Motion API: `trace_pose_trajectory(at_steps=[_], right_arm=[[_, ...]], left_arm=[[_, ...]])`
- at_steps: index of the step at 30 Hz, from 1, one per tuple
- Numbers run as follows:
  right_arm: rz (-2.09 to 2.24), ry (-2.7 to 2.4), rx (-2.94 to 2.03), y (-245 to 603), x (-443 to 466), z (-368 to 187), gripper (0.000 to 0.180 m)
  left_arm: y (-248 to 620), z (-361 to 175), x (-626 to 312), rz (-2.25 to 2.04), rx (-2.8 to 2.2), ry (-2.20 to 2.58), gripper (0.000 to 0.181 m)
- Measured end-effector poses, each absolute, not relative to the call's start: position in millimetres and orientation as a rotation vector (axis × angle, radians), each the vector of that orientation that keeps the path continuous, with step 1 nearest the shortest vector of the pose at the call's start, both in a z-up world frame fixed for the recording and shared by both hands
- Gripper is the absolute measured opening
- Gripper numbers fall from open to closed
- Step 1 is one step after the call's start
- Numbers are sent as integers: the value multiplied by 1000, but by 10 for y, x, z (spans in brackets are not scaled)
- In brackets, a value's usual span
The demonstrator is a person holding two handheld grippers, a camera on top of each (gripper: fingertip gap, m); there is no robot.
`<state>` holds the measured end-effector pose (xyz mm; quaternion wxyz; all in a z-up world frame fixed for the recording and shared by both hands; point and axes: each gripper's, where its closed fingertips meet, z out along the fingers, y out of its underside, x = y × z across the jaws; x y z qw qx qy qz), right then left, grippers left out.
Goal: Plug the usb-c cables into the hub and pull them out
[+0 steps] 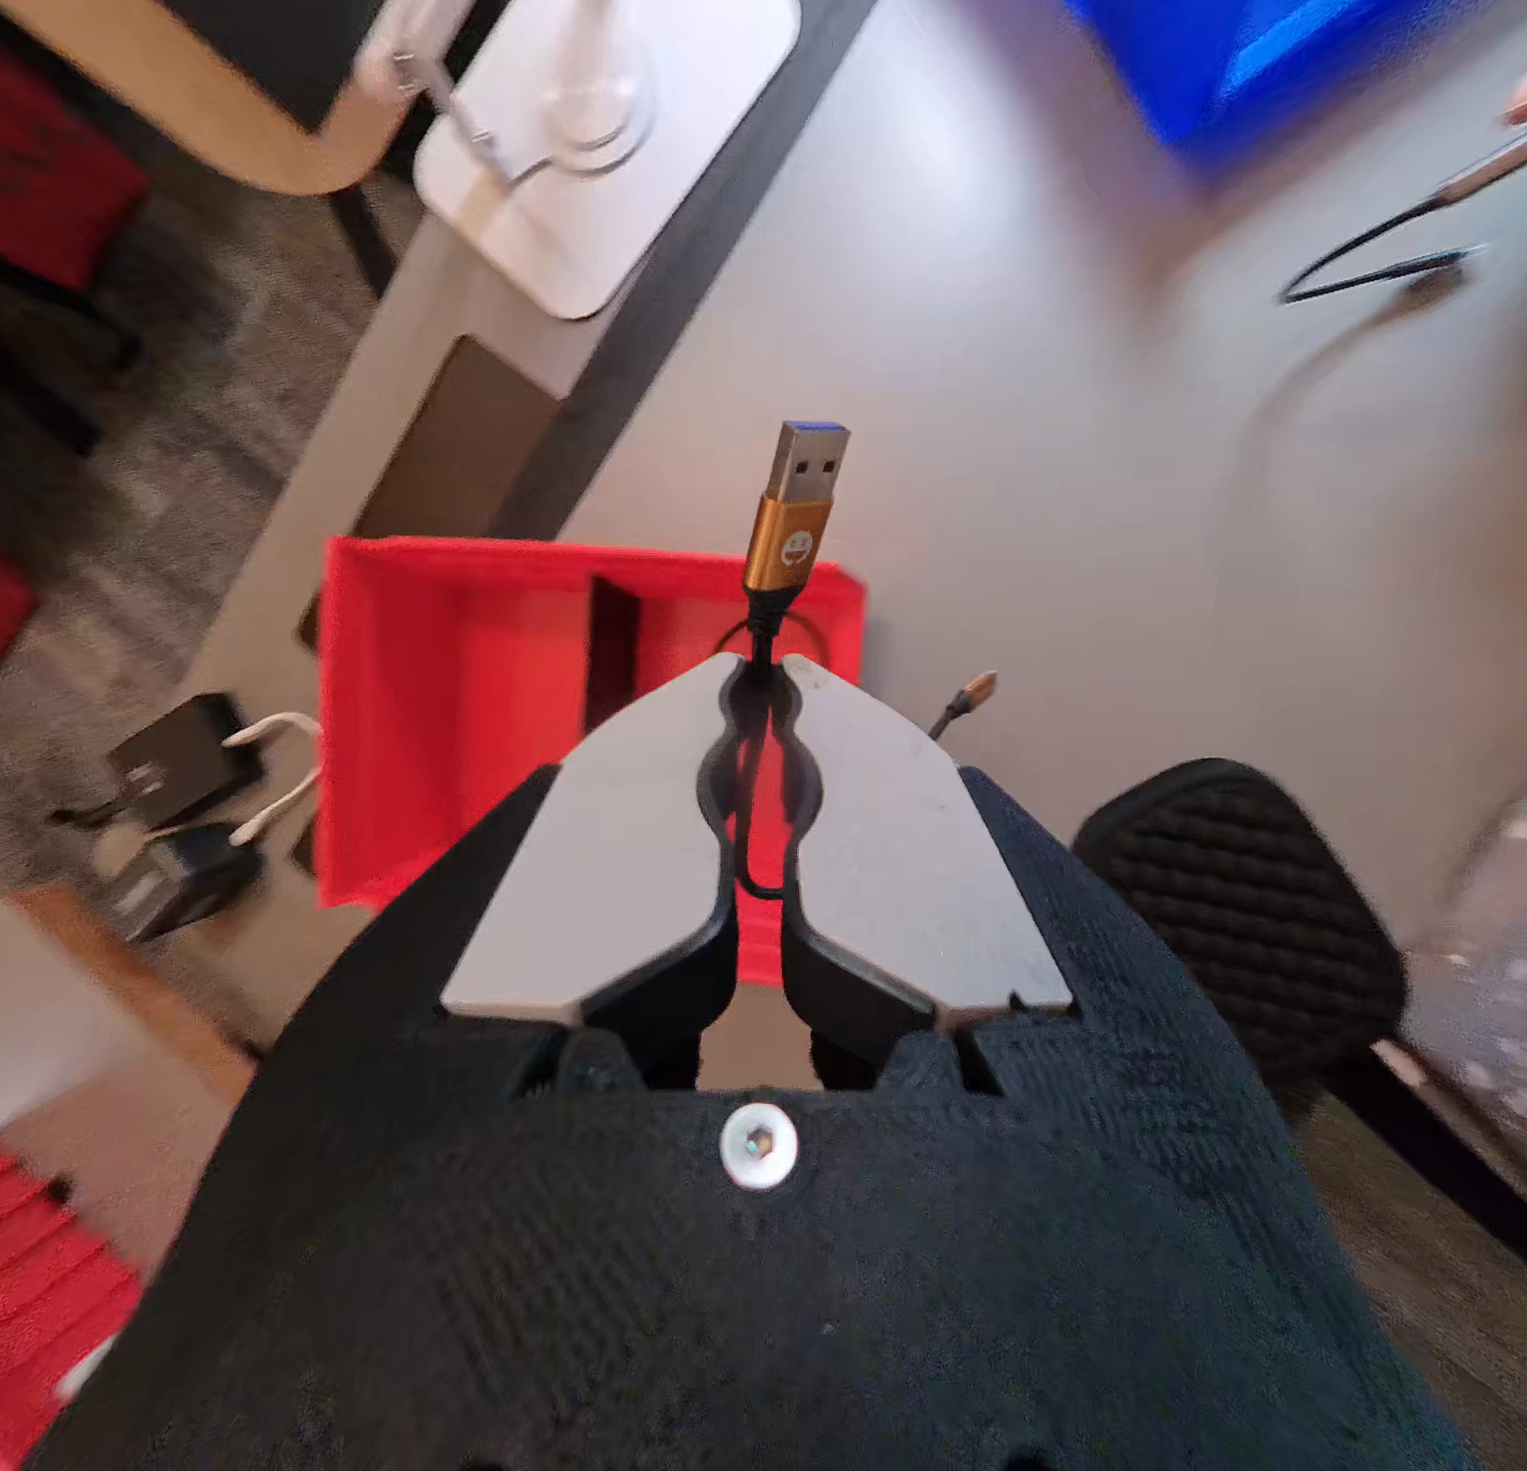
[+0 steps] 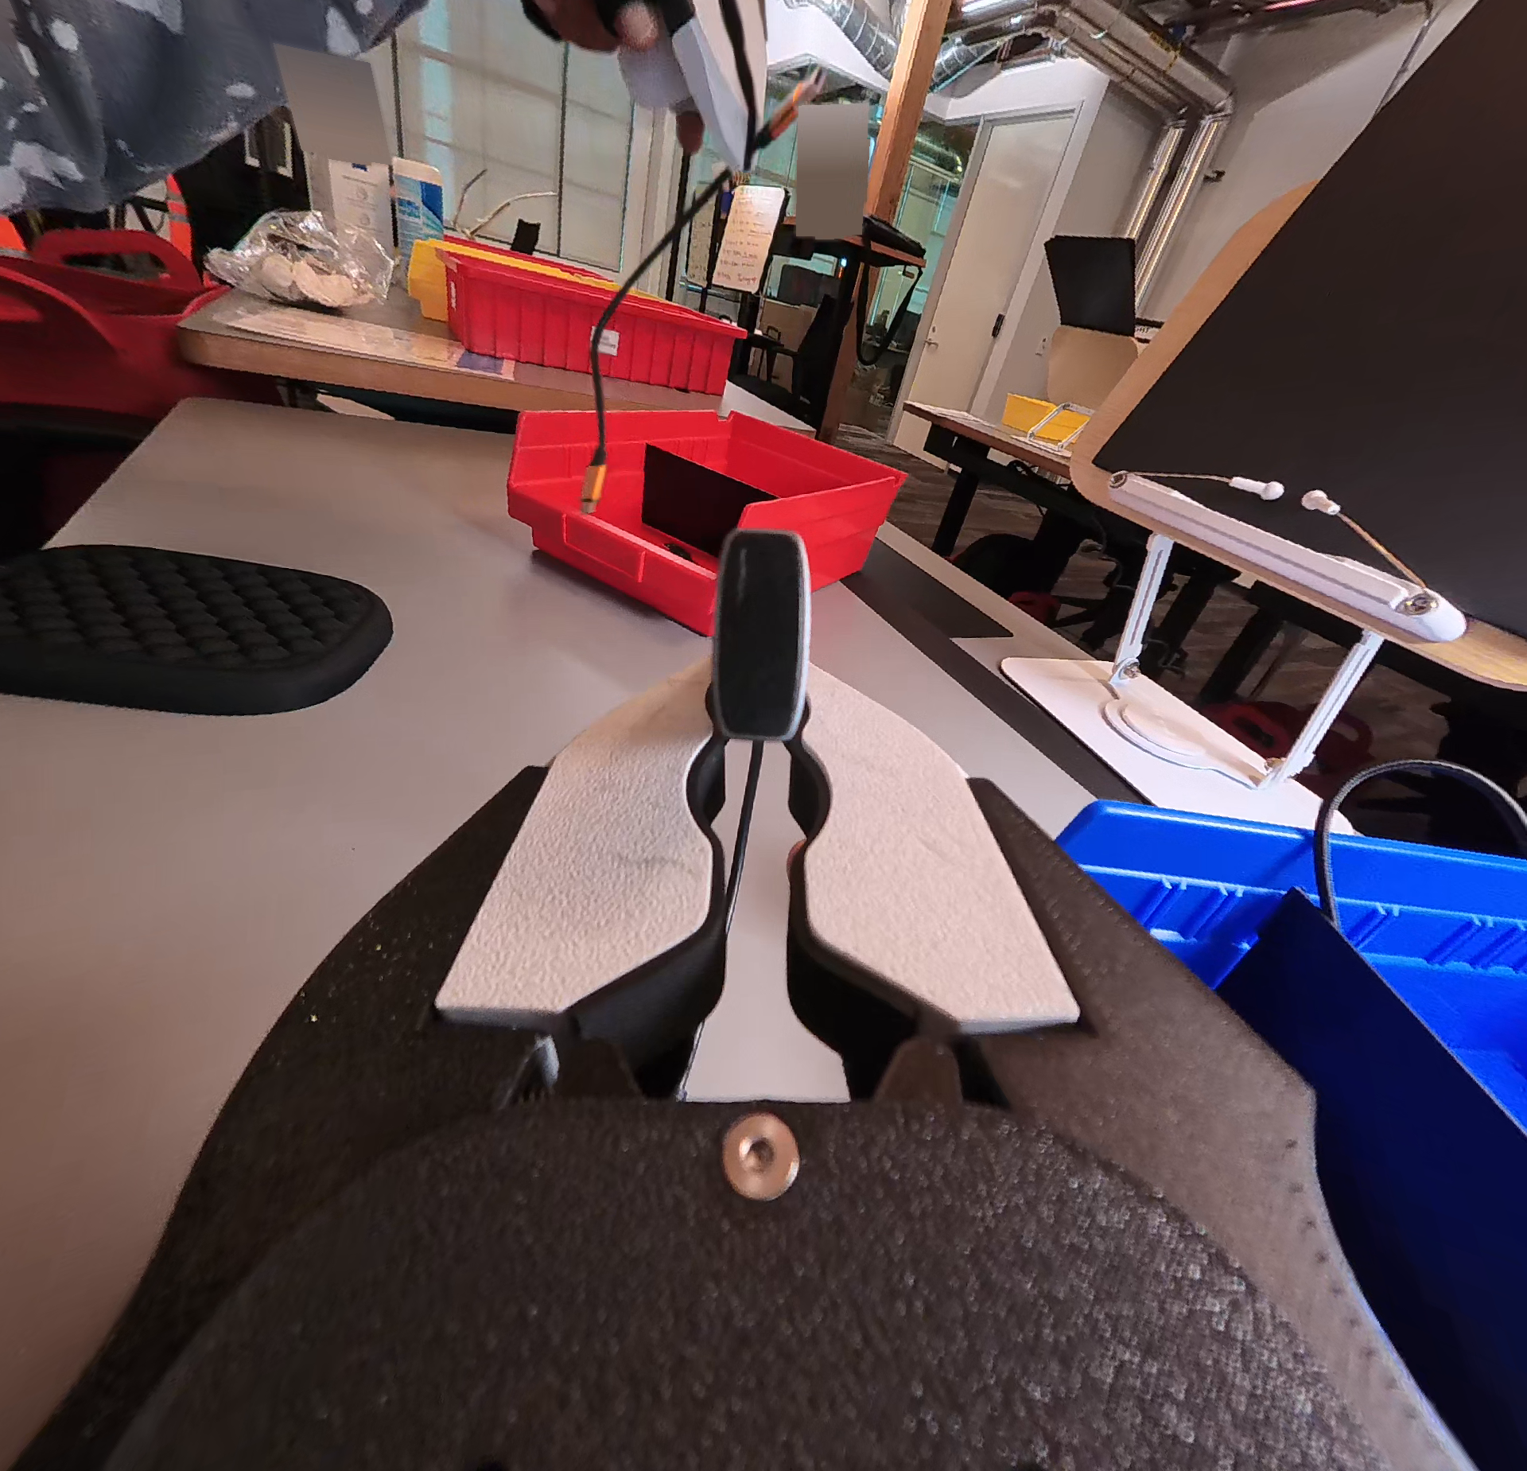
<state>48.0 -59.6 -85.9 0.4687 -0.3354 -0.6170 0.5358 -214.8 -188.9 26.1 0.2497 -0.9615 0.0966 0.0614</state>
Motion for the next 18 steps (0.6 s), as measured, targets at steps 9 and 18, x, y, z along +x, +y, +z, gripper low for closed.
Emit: trace_pose_trajectory(at_steps=[9, 18], right_arm=[[1280, -1514, -827, -572, 486, -903, 10], [1296, -1518, -851, -534, 474, -971, 10]], left_arm=[[-1436, -1432, -1145, -576, -2518, 99, 4], [-1319, -1646, -750, -378, -2288, 377, 25]])
